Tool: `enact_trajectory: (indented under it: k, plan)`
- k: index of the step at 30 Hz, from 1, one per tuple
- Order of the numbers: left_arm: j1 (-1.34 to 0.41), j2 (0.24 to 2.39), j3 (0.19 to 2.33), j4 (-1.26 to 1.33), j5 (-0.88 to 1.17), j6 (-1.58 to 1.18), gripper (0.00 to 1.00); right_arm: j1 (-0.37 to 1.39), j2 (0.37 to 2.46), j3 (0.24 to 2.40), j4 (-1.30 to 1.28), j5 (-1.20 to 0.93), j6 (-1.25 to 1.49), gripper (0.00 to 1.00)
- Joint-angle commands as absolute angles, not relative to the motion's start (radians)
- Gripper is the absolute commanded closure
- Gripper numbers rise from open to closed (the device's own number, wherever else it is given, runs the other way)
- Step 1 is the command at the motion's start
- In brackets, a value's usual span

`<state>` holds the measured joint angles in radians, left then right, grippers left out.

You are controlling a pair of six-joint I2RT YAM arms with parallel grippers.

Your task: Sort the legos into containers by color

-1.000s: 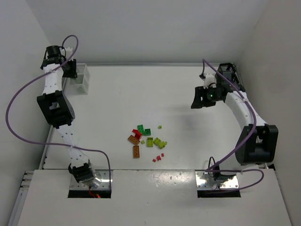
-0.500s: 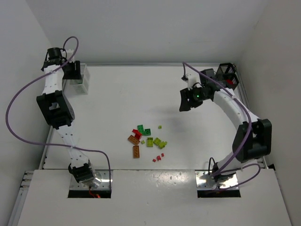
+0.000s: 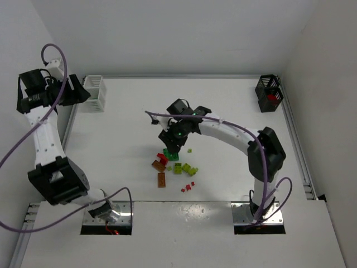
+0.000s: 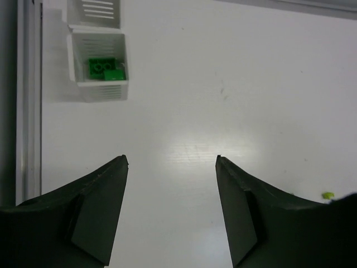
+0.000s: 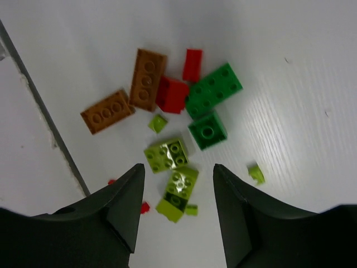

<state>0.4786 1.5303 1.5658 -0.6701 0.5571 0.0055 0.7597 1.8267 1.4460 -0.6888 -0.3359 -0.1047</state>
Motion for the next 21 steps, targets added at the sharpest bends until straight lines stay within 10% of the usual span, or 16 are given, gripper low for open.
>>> enact_trajectory:
  k: [1, 21]
  plan:
    - [0.494, 1.380, 1.459, -0.653, 0.644, -0.012, 0.30, 0.808, 1.893, 1.558, -0.634, -0.270, -0.045, 0.50]
    - [0.494, 1.215, 1.333, -0.664, 0.701, -0.081, 0.29, 0.940, 2.135, 1.683, -0.676, -0.109, 0.038, 0.54]
